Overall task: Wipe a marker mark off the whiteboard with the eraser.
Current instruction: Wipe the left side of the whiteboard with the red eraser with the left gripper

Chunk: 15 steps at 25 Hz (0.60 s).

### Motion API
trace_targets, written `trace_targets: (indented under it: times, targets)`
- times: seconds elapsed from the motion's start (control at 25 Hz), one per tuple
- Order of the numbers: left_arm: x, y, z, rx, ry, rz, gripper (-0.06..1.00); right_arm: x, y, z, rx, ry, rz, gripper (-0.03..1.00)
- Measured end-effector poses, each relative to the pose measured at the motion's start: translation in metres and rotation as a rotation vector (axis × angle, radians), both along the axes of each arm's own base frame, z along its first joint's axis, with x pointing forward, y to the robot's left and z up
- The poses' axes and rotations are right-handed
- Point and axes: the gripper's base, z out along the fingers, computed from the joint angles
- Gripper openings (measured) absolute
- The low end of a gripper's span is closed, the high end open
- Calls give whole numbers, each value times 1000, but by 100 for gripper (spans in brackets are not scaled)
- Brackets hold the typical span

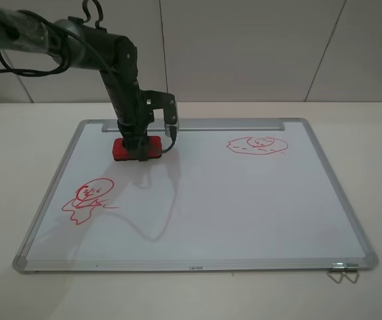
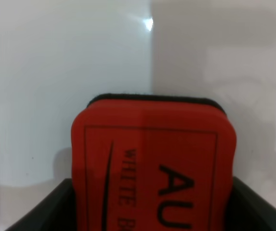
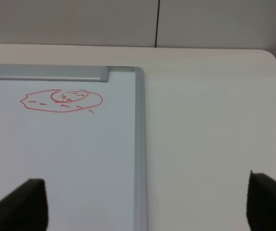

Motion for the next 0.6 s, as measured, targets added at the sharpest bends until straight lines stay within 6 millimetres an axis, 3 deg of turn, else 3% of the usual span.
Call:
trace_targets:
  times: [0.12, 0.24, 0.36, 0.6]
  targets:
    - [-3, 0, 13, -53, 30, 198, 57, 0, 0, 0, 0, 0, 0, 71]
    - [-8, 2, 41, -110, 52, 446, 57, 0, 0, 0, 0, 0, 0, 71]
    - [-15, 5, 58, -115, 99, 618, 57, 0, 0, 0, 0, 0, 0, 71]
    - [-29, 8, 52, -87, 201, 829, 57, 0, 0, 0, 0, 0, 0, 71]
